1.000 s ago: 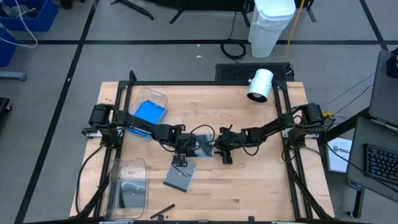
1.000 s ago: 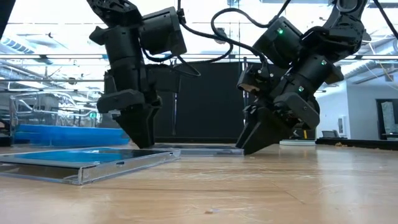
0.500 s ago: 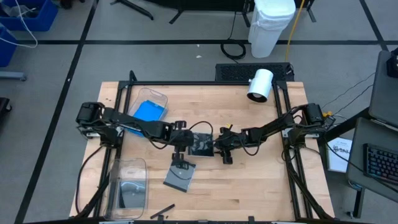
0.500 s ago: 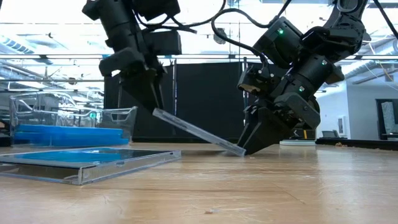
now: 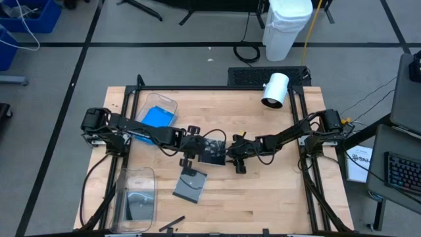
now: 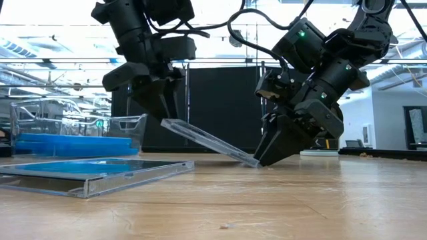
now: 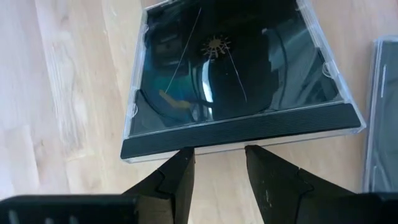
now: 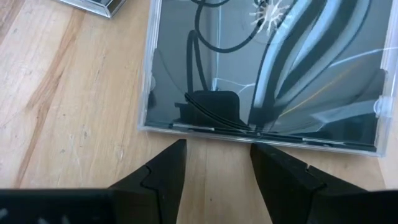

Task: Pick & place jewel cases by type
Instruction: Put the top black CD case into the bottom transparent bin

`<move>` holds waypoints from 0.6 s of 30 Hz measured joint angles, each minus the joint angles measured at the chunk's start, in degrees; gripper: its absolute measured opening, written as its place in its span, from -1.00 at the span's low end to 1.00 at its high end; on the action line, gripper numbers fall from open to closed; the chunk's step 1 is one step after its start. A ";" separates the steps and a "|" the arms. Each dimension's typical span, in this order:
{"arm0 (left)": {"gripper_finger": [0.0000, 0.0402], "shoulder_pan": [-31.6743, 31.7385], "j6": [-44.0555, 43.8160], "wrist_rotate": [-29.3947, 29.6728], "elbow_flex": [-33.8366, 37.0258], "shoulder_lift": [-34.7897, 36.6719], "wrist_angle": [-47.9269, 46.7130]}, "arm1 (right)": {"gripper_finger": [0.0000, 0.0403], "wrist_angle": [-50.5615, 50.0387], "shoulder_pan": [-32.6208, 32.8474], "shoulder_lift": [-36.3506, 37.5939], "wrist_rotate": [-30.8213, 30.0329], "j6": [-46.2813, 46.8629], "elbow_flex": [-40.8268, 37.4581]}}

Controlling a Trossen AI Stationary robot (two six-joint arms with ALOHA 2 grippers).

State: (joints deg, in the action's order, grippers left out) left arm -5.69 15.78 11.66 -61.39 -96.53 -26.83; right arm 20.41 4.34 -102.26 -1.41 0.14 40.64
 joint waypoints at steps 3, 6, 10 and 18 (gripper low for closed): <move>-0.24 -0.02 1.94 0.12 0.00 0.00 0.00 | -0.11 0.10 0.00 -0.02 0.00 -0.02 0.00; -0.24 -0.22 5.11 0.27 0.00 0.00 0.09 | -0.11 0.16 0.00 -0.02 0.00 -0.03 0.00; -0.24 -0.33 7.77 0.22 0.00 0.00 -0.03 | -0.12 0.24 0.00 -0.02 0.00 -0.04 0.00; -0.24 -0.56 12.07 -1.11 0.02 -0.04 -1.08 | -0.12 0.32 0.00 -0.03 0.02 -0.11 0.00</move>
State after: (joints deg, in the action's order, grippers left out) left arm -6.26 27.85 10.55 -61.37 -96.57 -27.91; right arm 20.73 4.34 -102.29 -1.39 0.03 40.64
